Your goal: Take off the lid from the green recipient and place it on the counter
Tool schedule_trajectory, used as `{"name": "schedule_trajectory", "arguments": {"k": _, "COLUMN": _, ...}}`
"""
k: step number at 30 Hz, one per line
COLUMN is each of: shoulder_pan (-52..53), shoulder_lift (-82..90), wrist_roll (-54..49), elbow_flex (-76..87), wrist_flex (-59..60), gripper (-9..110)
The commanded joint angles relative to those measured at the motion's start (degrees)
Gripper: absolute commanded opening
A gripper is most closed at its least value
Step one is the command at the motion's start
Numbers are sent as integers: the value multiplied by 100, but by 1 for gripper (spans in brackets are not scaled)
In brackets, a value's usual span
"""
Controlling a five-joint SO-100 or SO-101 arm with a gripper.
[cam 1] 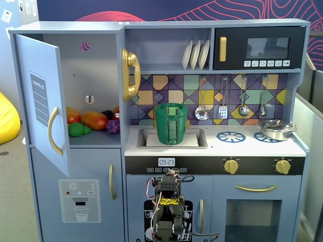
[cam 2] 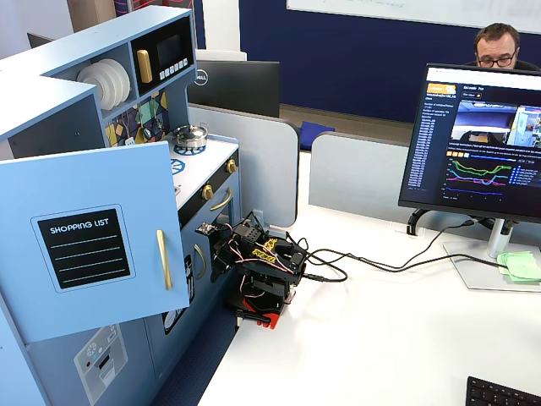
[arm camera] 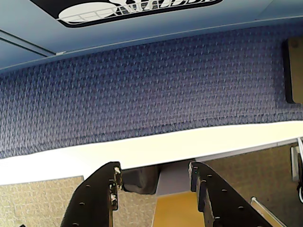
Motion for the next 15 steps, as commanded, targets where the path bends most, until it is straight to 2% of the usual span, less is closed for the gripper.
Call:
{"name": "schedule_trajectory", "arguments": {"k": 1, "shoulder_pan": 281, "shoulder_lift": -35, "wrist_roll": 237, "elbow_flex": -18, "wrist_flex": 1055, "gripper": 0}}
{"name": "schedule_trajectory", "arguments": {"k": 9, "shoulder_pan": 255, "shoulder_lift": -35, "wrist_roll": 246, "elbow_flex": -18, "wrist_flex": 976, "gripper": 0}}
{"name": "schedule_trajectory", "arguments": {"k": 12, "shoulder_pan": 281, "shoulder_lift": -44, "wrist_roll": 255, "elbow_flex": -167, "wrist_flex": -114, "gripper": 0}}
{"name": "schedule_trajectory", "arguments": {"k": 15, "shoulder_pan": 237, "shoulder_lift": -756, "wrist_roll": 53, "elbow_flex": -1090, "wrist_flex": -1758, "gripper": 0}}
